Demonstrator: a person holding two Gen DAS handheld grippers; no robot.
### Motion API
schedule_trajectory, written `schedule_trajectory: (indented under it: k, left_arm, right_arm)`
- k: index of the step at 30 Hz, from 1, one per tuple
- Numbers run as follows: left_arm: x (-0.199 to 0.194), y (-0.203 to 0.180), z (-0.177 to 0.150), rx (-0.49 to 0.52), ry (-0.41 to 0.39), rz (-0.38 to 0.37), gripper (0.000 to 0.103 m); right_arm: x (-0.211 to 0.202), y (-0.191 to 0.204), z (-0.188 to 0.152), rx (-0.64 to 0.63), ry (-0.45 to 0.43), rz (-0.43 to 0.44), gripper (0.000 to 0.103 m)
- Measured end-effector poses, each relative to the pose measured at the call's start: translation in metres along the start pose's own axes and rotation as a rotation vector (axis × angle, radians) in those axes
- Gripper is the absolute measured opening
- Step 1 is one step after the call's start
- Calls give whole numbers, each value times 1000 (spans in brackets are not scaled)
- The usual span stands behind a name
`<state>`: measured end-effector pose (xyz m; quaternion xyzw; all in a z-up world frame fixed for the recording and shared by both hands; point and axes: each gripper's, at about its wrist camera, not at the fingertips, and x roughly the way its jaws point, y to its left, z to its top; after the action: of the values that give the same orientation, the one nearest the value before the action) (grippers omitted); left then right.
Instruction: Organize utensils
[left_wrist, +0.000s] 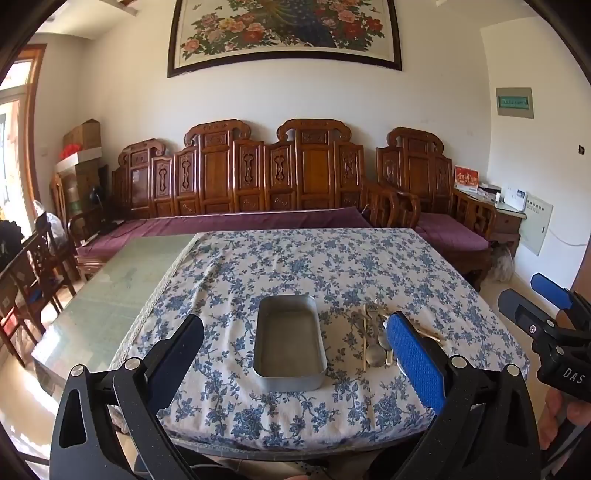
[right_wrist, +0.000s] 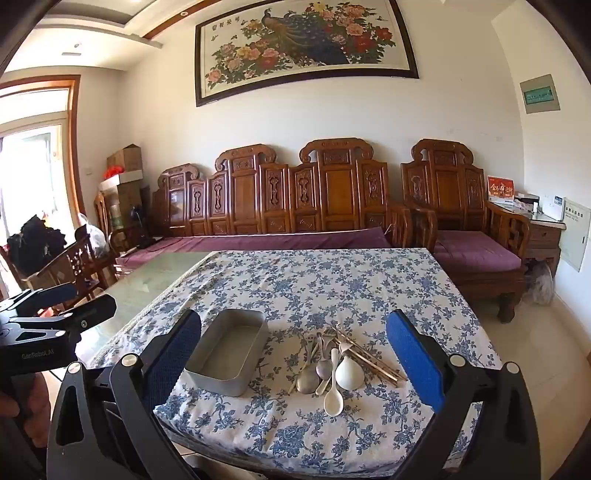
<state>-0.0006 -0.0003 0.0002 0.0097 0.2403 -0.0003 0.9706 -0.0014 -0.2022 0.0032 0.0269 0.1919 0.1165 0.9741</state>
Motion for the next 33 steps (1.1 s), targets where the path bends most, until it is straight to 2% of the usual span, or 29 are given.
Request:
schedule_trajectory:
  k: [15, 33]
  left_arm:
    - [-1, -1, 12, 5, 0, -9, 96]
    - [-17, -4, 15, 6, -38, -12, 96]
  right_arm:
    - [-3, 2, 2, 0, 1, -7, 100]
    - [-6, 1, 7, 2, -9, -1, 100]
